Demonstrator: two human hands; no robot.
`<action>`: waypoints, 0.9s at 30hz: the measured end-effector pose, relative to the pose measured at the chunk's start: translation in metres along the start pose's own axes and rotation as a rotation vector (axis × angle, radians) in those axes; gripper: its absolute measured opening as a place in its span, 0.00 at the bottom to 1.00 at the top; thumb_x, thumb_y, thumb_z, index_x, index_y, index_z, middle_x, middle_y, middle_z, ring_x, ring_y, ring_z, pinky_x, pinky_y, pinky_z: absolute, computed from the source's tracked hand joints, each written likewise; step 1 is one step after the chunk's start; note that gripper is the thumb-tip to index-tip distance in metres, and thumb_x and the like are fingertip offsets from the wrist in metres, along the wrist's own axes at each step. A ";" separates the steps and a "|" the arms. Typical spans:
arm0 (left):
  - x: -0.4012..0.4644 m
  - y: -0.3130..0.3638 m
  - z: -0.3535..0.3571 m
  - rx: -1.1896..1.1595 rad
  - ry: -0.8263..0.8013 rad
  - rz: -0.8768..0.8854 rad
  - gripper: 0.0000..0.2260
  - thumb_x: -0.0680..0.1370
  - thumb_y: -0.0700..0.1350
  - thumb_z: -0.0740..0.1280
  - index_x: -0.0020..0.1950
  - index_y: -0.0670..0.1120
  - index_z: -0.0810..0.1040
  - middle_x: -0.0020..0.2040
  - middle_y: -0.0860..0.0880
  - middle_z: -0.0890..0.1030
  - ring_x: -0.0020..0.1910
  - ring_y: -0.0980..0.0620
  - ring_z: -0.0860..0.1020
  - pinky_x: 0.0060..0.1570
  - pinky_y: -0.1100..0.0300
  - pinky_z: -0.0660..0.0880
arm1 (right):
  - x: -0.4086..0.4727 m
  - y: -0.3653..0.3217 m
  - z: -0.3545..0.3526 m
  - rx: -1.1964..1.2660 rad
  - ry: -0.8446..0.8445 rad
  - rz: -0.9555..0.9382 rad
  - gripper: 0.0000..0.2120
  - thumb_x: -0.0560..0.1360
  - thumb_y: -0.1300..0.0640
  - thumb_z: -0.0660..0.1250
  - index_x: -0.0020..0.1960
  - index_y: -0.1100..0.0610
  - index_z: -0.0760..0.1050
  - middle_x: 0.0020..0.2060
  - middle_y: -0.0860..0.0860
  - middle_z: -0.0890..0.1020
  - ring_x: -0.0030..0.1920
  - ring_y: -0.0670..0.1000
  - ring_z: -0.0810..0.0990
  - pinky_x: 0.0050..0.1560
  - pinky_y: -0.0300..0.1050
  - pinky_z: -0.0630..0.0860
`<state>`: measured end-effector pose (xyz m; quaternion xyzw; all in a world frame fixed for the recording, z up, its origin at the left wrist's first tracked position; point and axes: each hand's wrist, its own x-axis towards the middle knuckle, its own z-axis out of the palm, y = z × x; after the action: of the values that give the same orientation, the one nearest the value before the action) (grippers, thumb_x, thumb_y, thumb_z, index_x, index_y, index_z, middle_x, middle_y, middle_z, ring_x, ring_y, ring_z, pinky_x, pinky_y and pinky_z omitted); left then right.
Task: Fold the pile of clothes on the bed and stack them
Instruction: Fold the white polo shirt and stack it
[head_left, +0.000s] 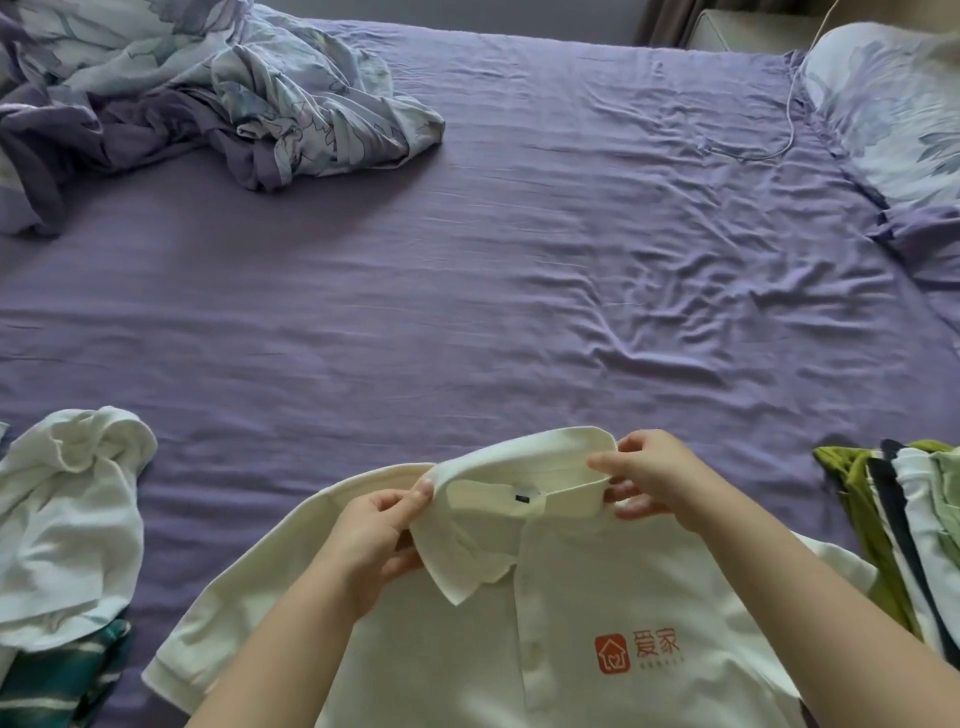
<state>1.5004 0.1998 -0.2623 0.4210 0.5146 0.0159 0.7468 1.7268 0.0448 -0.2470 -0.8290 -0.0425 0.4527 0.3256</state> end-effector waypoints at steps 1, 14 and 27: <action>-0.001 -0.001 0.001 -0.082 -0.015 0.013 0.11 0.75 0.47 0.69 0.48 0.38 0.81 0.42 0.42 0.85 0.39 0.48 0.84 0.38 0.55 0.80 | -0.003 0.003 -0.001 0.098 -0.006 0.000 0.07 0.75 0.62 0.69 0.51 0.63 0.76 0.42 0.58 0.82 0.35 0.53 0.82 0.33 0.47 0.82; 0.013 0.005 0.009 -0.830 0.095 -0.088 0.07 0.81 0.40 0.62 0.47 0.39 0.78 0.34 0.44 0.83 0.32 0.51 0.83 0.33 0.54 0.81 | -0.003 0.029 -0.013 0.680 -0.242 0.240 0.15 0.81 0.54 0.59 0.45 0.61 0.79 0.36 0.56 0.82 0.36 0.54 0.81 0.41 0.51 0.78; 0.024 -0.023 0.038 -0.122 0.191 0.174 0.37 0.75 0.27 0.63 0.77 0.53 0.55 0.49 0.44 0.80 0.41 0.49 0.80 0.41 0.55 0.77 | 0.006 0.043 0.022 0.744 0.008 -0.056 0.34 0.75 0.73 0.61 0.76 0.54 0.57 0.47 0.53 0.79 0.44 0.50 0.81 0.38 0.43 0.80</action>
<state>1.5320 0.1726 -0.2913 0.4147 0.5429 0.1518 0.7143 1.7034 0.0242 -0.2843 -0.6542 0.1035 0.4250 0.6169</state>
